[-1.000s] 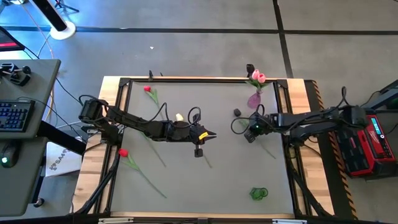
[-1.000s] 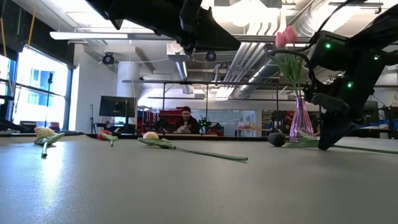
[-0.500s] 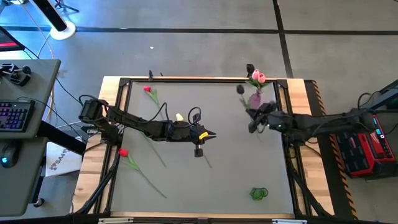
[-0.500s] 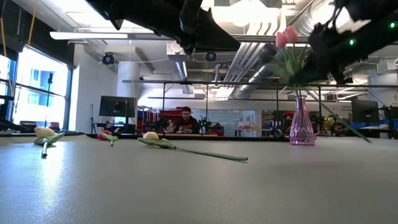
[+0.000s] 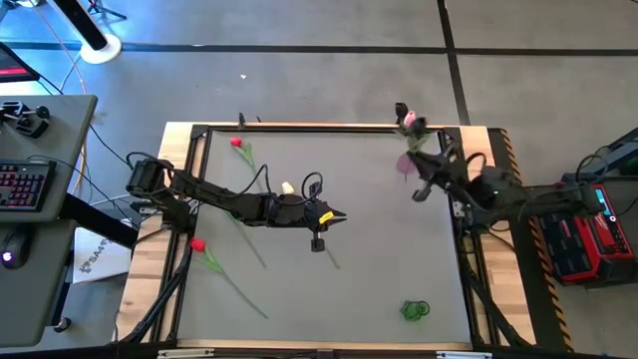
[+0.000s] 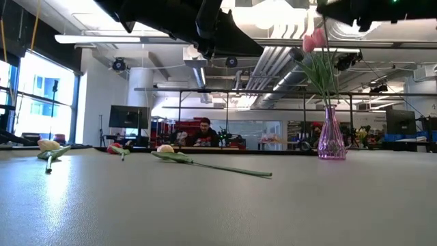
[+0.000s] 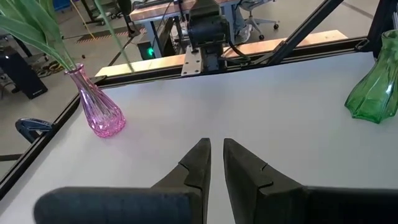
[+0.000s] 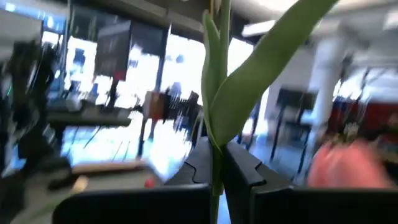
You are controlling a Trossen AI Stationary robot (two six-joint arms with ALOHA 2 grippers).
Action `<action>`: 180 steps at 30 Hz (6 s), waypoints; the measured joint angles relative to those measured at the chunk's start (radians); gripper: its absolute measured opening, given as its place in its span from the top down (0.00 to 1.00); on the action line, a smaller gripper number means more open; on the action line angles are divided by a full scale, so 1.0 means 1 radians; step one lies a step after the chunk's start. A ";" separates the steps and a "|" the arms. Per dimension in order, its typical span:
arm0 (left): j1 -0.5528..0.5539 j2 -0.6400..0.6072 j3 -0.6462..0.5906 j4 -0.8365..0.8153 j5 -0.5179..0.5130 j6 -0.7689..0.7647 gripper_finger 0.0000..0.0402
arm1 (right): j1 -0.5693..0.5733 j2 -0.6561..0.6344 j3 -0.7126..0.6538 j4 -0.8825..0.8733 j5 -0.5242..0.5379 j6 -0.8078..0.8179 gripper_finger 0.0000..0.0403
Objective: Sort flowers into vase by color
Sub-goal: Put the black tulip into the violet vase, then put the right white tulip into the green vase
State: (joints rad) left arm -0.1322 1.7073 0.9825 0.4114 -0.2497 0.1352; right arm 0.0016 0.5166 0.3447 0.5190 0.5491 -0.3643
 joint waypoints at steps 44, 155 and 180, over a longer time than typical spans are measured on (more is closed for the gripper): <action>-0.014 0.000 0.000 -0.060 -0.074 0.008 0.92 | -0.633 0.163 0.001 0.256 -0.053 0.139 1.00; 0.243 0.062 -0.063 -0.681 0.171 0.517 0.61 | 0.177 0.074 -0.125 -0.494 -0.316 0.995 0.54; 0.085 0.079 0.078 -0.538 -0.347 1.078 0.99 | 0.177 0.264 -0.125 -0.247 -0.369 1.020 0.54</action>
State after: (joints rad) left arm -0.0472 1.7863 1.0601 -0.1270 -0.5969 1.2136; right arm 0.1783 0.7810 0.2195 0.2716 0.1805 0.6554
